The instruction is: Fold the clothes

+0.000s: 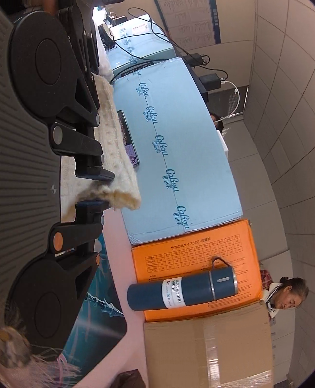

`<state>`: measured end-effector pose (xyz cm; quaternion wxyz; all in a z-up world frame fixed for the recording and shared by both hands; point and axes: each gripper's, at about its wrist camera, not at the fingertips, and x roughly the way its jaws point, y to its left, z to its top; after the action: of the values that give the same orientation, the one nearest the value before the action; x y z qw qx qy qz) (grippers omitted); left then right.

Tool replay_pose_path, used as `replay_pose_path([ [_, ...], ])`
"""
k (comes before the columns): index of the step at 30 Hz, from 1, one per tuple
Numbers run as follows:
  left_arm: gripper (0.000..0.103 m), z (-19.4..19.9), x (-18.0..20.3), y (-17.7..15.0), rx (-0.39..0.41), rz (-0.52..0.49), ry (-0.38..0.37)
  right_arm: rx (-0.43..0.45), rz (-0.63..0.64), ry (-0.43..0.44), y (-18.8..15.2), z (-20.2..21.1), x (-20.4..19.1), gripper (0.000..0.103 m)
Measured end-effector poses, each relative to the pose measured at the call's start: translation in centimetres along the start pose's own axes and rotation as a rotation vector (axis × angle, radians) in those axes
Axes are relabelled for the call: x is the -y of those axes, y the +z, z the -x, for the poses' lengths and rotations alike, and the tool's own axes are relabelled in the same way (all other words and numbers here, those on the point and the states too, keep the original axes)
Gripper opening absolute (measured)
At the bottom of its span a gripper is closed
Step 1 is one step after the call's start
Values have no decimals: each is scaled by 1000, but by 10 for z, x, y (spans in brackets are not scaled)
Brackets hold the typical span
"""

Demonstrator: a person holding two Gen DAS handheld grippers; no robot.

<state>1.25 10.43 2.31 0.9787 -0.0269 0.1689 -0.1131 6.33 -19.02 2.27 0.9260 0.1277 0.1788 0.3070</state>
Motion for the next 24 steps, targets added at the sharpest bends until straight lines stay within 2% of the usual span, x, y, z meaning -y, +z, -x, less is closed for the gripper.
replay_pose_path([
  [4, 16, -9, -8, -12, -31, 16, -13, -74, -82, -33, -12, -19, 19, 15],
  [8, 23, -11, -12, -15, -22, 39, -17, -109, -125, -47, -20, -20, 25, 20],
  [10, 40, -8, -13, -15, -18, 44, -7, -108, -144, -70, -22, -18, 29, 29],
  [12, 80, -4, -14, -14, -13, 52, 6, -103, -145, -96, -23, -16, 31, 31],
  [14, 92, 4, -17, -14, -10, 83, -2, -103, -149, -116, -24, -16, 33, 34],
  [17, 92, 10, -23, -12, -54, 113, -11, -104, -159, -139, -25, -15, 36, 48],
  [19, 92, 11, -25, -14, -90, 110, -47, -96, -167, -156, -25, -13, 37, 77],
  [21, 92, 11, -27, -17, -99, 119, -98, -99, -163, -177, -25, -13, 38, 84],
  [24, 92, 10, -23, -21, -83, 112, -143, -125, -155, -200, -27, -16, 38, 86],
])
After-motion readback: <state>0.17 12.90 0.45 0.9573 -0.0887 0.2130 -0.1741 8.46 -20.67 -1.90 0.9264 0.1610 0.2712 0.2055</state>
